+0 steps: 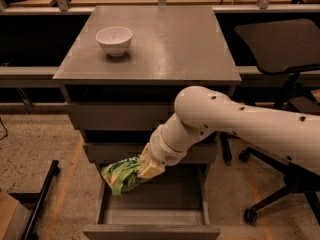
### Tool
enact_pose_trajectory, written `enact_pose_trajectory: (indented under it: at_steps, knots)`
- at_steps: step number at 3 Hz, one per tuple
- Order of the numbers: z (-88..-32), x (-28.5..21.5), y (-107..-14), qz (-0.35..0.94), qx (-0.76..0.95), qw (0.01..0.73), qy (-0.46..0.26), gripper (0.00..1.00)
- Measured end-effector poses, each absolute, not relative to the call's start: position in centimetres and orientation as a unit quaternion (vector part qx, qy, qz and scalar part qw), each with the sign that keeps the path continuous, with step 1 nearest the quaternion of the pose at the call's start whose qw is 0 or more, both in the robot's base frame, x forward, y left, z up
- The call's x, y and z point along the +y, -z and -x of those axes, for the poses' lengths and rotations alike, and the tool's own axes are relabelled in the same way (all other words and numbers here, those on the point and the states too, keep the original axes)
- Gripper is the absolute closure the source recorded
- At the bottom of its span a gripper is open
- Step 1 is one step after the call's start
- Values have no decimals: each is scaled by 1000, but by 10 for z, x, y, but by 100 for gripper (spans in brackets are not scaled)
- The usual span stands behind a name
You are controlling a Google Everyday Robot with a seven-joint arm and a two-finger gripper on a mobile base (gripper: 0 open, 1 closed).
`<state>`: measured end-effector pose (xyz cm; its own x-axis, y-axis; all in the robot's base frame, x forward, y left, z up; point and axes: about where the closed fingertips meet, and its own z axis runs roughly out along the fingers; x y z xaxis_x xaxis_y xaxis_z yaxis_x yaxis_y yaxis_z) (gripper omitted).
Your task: Place green rice chip bag into bottom drawer
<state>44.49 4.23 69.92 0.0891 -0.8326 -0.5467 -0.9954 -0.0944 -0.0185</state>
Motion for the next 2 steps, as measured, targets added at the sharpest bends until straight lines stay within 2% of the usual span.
enact_pose_trajectory:
  at_steps: [1, 2]
  knots:
    - [-444, 44, -698, 719, 638, 188, -201, 100]
    - [-451, 39, -653, 710, 650, 173, -209, 100]
